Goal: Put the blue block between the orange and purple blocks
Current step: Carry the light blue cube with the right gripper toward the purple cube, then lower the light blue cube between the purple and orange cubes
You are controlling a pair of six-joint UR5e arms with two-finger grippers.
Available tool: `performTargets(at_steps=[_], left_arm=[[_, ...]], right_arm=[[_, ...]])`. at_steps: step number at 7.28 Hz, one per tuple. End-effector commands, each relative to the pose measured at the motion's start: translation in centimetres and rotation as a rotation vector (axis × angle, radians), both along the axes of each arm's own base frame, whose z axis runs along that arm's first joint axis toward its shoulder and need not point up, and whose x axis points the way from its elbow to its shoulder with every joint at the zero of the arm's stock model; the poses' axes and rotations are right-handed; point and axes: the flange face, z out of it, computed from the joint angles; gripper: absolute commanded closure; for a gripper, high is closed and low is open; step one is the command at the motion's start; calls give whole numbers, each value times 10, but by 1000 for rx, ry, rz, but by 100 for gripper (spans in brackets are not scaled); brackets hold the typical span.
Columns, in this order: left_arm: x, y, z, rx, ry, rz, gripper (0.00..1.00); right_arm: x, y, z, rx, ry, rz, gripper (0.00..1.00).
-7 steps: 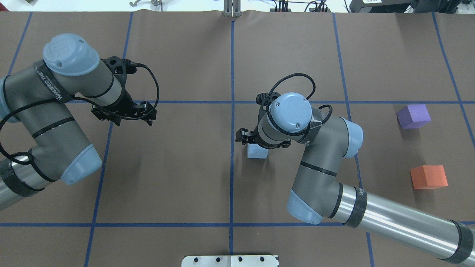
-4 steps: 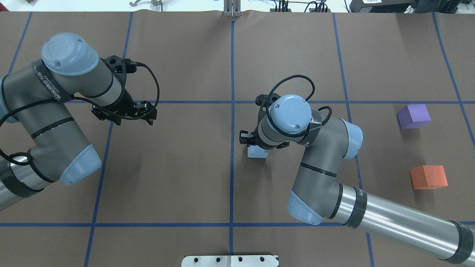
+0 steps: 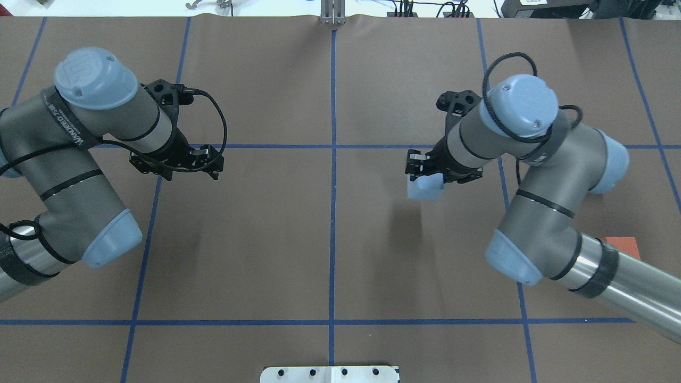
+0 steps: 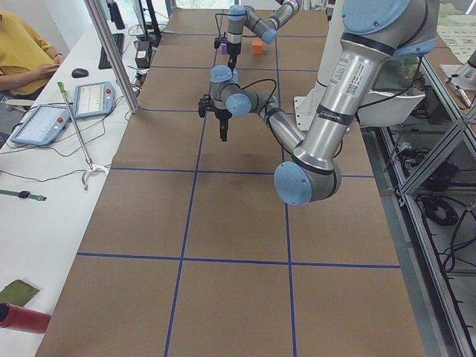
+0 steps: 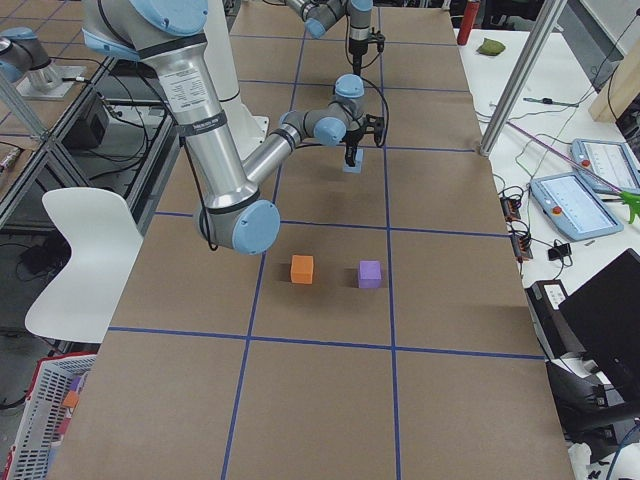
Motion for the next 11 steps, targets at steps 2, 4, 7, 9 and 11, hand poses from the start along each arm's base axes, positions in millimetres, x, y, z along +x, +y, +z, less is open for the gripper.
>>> performTargets(at_steps=[2,4,7,9,11], left_arm=[[2,0,3,-6,-5,1,0],[5,3,2,-17,-4,-4,0],[5,4,-2,-21,3,-11,0],[5,3,-6,-31,8,-24,0],[5,4,-8,-30,11,-25,0]], right_arm=[[151,-9,103,-89,20,-20,100],[213,5,177,-49,86,-92,100],[226,17,233,-112,145,-110,100],[218,5,259,-122,155,-120,100],[215,0,289,-107,145,-120,100]])
